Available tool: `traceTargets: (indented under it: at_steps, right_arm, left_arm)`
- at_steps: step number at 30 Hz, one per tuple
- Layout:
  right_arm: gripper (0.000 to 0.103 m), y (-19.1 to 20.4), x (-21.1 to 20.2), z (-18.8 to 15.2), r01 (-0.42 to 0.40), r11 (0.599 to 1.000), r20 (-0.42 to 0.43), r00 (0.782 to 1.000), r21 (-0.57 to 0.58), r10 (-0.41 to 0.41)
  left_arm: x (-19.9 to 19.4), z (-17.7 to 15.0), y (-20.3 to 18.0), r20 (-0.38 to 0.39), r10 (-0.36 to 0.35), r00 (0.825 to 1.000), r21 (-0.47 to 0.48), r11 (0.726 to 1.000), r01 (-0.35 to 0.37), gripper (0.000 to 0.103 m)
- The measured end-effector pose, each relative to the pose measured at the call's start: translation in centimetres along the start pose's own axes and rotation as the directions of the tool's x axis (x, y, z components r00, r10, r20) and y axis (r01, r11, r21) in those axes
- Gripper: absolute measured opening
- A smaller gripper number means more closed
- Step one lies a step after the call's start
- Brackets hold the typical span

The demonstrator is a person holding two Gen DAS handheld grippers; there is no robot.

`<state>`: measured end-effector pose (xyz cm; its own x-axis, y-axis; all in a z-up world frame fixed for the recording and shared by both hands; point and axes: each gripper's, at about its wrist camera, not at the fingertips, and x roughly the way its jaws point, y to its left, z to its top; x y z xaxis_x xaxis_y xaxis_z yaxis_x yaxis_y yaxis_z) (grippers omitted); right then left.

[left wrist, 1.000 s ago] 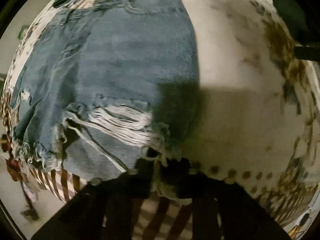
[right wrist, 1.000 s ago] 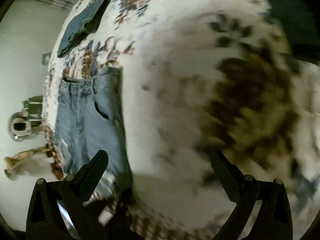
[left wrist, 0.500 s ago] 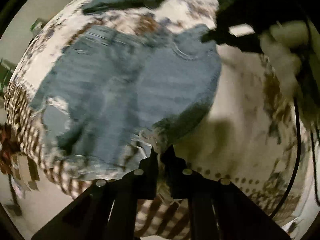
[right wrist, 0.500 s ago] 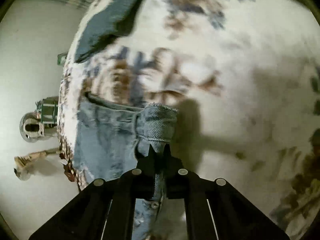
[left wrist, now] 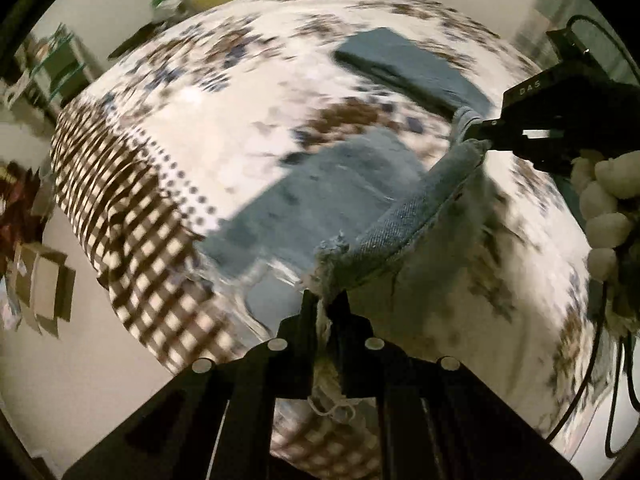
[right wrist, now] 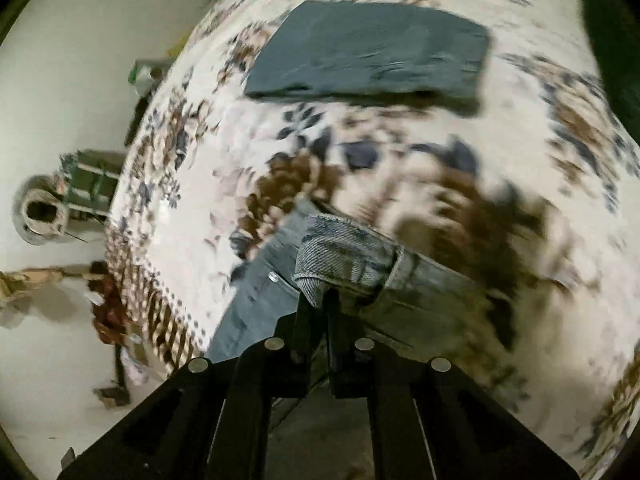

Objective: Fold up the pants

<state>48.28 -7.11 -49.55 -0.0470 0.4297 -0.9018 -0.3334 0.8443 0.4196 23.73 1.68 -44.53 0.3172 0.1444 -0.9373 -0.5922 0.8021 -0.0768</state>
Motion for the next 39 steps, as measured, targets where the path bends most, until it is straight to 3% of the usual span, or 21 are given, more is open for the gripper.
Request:
traceTargets:
  at_steps: [4, 11, 14, 15, 16, 17, 19, 20, 24, 26, 28, 29, 30, 31, 33, 34, 37, 39]
  right_arm:
    - [0.006, 3.3, 6.8, 1.7, 0.085, 0.996, -0.053, 0.995, -0.033, -0.087]
    - [0.008, 5.7, 13.1, 2.4, 0.205, 0.973, -0.098, 0.971, -0.110, -0.216]
    - [0.023, 6.0, 14.0, 2.8, 0.139, 0.986, -0.139, 0.979, -0.092, -0.151]
    - [0.038, 6.0, 13.5, 2.7, 0.079, 0.993, -0.149, 0.985, -0.088, -0.092]
    - [0.046, 6.1, 13.2, 2.7, 0.051, 0.995, -0.150, 0.987, -0.089, -0.064]
    - [0.059, 6.0, 12.4, 2.5, 0.001, 0.996, -0.149, 0.989, -0.088, -0.014]
    - [0.081, 5.6, 10.3, 1.9, -0.044, 0.994, -0.131, 0.991, -0.103, 0.030]
    - [0.100, 5.3, 9.3, 1.5, -0.056, 0.991, -0.121, 0.992, -0.119, 0.042]
    - [0.103, 2.6, 5.1, -1.1, -0.057, 0.983, -0.110, 0.993, -0.175, 0.038]
    - [0.103, 0.2, 3.8, -2.5, -0.063, 0.984, -0.128, 0.991, -0.166, 0.042]
    - [0.103, -2.7, 3.0, -3.8, -0.046, 0.984, -0.144, 0.989, -0.170, 0.022]
    - [0.103, -4.1, 2.7, -4.3, -0.041, 0.985, -0.151, 0.988, -0.170, 0.015]
    - [0.103, -5.7, 2.7, -4.8, -0.043, 0.986, -0.165, 0.986, -0.159, 0.017]
    - [0.103, -7.3, 2.9, -5.1, -0.054, 0.989, -0.184, 0.983, -0.137, 0.028]
    - [0.103, -10.0, 3.2, -5.5, -0.087, 0.991, -0.205, 0.977, -0.102, 0.065]
    - [0.103, -10.7, 3.4, -5.7, -0.101, 0.990, -0.209, 0.975, -0.095, 0.080]
    - [0.098, -12.5, 4.5, -5.6, -0.156, 0.984, -0.227, 0.965, -0.082, 0.134]
    - [0.087, -13.0, 5.6, -5.2, -0.183, 0.980, -0.245, 0.957, -0.082, 0.158]
  left_arm:
    - [4.2, 1.4, 4.2, -0.024, 0.023, 0.999, -0.041, 0.999, -0.024, 0.006]
    - [9.8, 1.8, 8.3, -0.085, -0.003, 0.996, -0.168, 0.986, -0.011, 0.010]
    - [9.9, 1.7, 9.4, -0.080, -0.036, 0.996, -0.252, 0.968, 0.014, 0.011]
    - [9.7, 1.7, 9.7, -0.077, -0.039, 0.996, -0.280, 0.960, 0.016, 0.017]
    - [9.3, 1.6, 9.9, -0.073, -0.027, 0.997, -0.303, 0.953, 0.004, 0.030]
    - [8.7, 1.6, 10.1, -0.054, -0.033, 0.998, -0.318, 0.948, 0.014, 0.037]
    - [7.1, 1.4, 10.4, -0.006, -0.031, 1.000, -0.366, 0.930, 0.026, 0.071]
    - [6.4, 1.2, 10.5, 0.006, -0.034, 0.999, -0.387, 0.921, 0.034, 0.078]
    - [2.5, -1.1, 8.8, 0.052, -0.038, 0.998, -0.470, 0.881, 0.058, 0.082]
    - [1.8, -2.4, 7.4, 0.040, -0.084, 0.996, -0.519, 0.850, 0.092, 0.082]
    - [1.7, -4.9, 5.3, 0.011, -0.153, 0.988, -0.618, 0.776, 0.127, 0.082]
    - [2.0, -6.0, 4.6, 0.014, -0.200, 0.980, -0.670, 0.725, 0.158, 0.082]
    - [2.6, -7.2, 3.9, 0.019, -0.246, 0.969, -0.724, 0.665, 0.184, 0.082]
    - [3.6, -8.9, 2.8, 0.017, -0.297, 0.955, -0.787, 0.585, 0.197, 0.082]
    - [6.1, -11.2, 1.1, 0.006, -0.382, 0.924, -0.872, 0.450, 0.192, 0.082]
    - [7.2, -12.0, 0.5, 0.016, -0.409, 0.913, -0.899, 0.393, 0.192, 0.082]
    - [10.5, -13.6, -0.2, 0.058, -0.427, 0.902, -0.953, 0.245, 0.177, 0.080]
    - [12.1, -14.1, 0.3, 0.085, -0.407, 0.909, -0.972, 0.166, 0.165, 0.080]
